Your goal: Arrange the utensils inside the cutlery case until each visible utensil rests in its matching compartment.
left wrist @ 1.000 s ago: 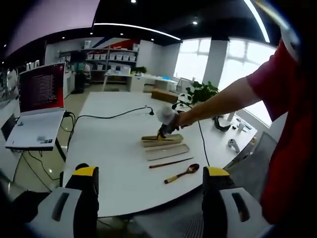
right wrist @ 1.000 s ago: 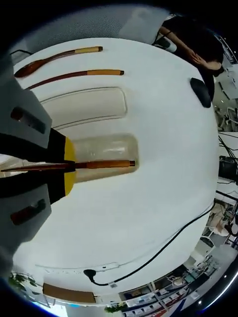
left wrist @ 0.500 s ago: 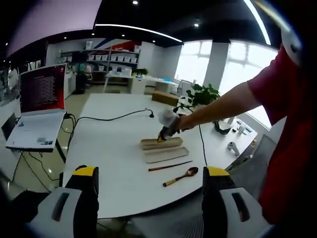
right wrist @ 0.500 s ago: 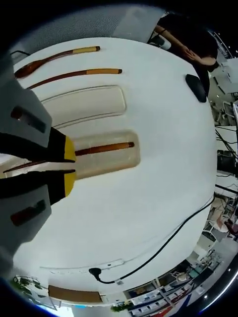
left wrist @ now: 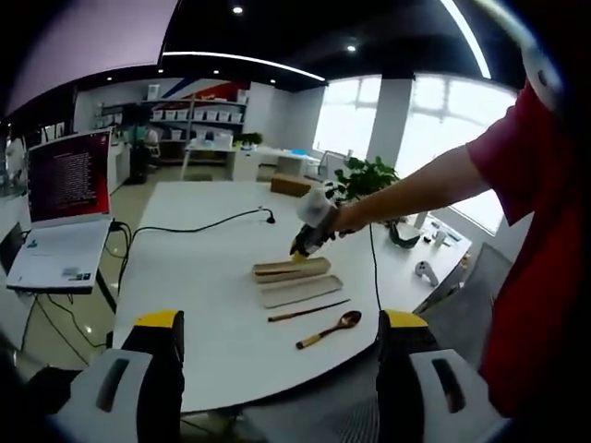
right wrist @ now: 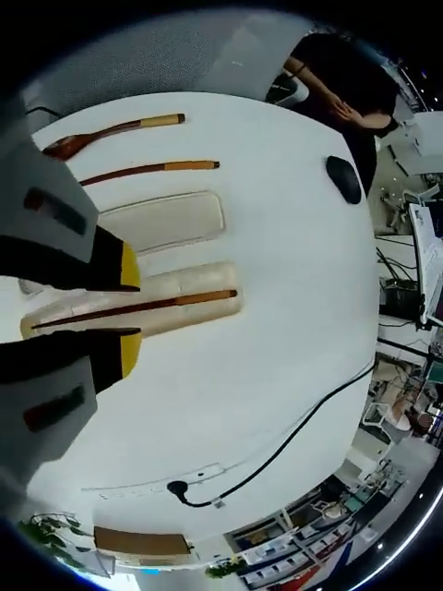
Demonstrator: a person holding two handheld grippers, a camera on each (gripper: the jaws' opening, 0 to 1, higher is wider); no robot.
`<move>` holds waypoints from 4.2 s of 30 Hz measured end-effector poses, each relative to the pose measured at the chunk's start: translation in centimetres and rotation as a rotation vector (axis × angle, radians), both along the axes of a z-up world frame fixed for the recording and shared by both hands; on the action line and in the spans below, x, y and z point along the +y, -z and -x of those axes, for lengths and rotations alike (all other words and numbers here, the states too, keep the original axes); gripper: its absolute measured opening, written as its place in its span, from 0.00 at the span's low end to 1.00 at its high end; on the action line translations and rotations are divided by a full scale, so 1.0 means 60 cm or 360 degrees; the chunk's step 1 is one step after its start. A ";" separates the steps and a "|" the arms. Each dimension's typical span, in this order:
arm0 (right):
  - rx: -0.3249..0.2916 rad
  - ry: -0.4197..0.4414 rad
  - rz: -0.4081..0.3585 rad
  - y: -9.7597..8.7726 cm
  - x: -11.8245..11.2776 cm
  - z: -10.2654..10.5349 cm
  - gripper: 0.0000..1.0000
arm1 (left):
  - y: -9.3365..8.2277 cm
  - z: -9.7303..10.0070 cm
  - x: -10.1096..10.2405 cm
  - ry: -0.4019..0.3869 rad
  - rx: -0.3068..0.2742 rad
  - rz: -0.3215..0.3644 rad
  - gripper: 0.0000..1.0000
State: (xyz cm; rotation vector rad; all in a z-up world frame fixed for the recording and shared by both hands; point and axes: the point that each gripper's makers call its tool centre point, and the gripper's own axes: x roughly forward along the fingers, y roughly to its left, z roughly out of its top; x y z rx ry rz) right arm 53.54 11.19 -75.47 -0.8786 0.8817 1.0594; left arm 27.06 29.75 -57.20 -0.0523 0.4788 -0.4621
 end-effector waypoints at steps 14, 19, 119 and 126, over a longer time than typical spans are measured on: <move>-0.0039 -0.0094 -0.0100 -0.047 0.016 0.047 0.15 | -0.008 0.007 -0.010 0.0083 -0.0042 -0.0001 0.88; -0.0037 -0.0110 -0.0101 -0.049 0.012 0.063 0.15 | 0.001 0.011 -0.012 0.0102 -0.0018 -0.0011 0.88; 0.0245 -0.0233 0.0059 0.125 0.047 0.210 0.00 | 0.018 0.041 -0.003 0.0067 0.0052 0.0000 0.87; 0.0213 -0.0278 0.0028 0.105 0.049 0.210 0.00 | 0.013 0.038 0.004 0.0046 0.0033 0.0001 0.87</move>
